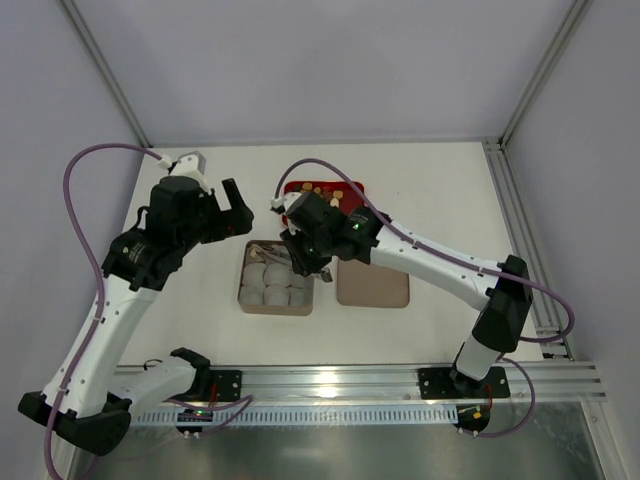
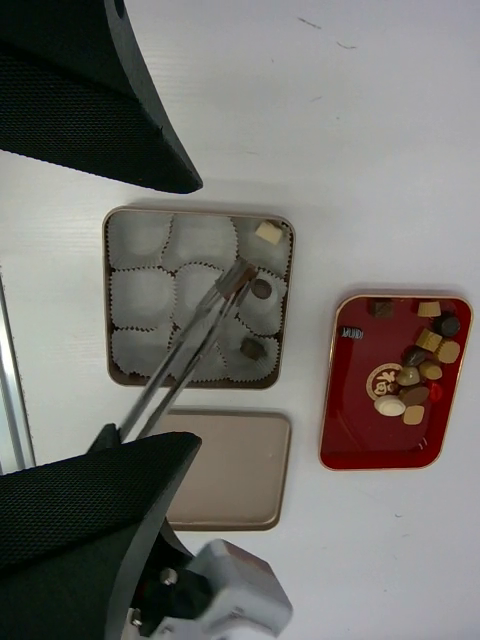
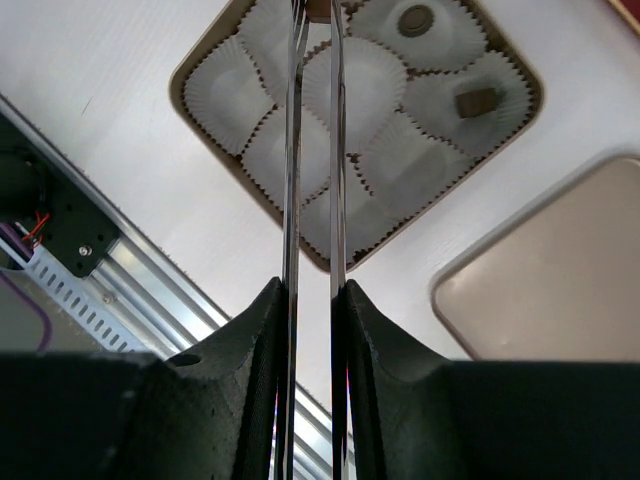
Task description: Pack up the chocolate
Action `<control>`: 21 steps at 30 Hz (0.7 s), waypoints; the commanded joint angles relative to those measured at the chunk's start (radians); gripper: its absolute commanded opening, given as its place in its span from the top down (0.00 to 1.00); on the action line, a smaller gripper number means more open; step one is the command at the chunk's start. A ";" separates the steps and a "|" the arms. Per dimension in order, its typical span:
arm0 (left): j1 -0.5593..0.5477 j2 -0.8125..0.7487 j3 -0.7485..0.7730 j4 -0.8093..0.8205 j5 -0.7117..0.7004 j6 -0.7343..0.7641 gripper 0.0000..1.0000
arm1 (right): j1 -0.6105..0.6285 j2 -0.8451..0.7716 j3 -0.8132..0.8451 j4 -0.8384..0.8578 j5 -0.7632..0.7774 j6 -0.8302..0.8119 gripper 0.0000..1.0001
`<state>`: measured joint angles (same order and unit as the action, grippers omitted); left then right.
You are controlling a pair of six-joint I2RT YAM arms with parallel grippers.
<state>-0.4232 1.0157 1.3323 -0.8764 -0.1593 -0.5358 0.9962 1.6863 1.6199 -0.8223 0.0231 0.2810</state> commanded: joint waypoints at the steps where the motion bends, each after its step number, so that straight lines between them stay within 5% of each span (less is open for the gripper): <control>1: 0.003 -0.017 0.033 -0.016 -0.020 0.016 0.00 | 0.051 -0.008 -0.005 0.078 0.000 0.046 0.78; 21: 0.003 -0.029 0.015 -0.019 -0.025 0.019 0.00 | 0.137 0.095 -0.003 0.071 0.054 0.064 0.73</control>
<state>-0.4232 1.0019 1.3331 -0.8997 -0.1726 -0.5304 1.1305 1.7794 1.6054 -0.7918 0.0589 0.3393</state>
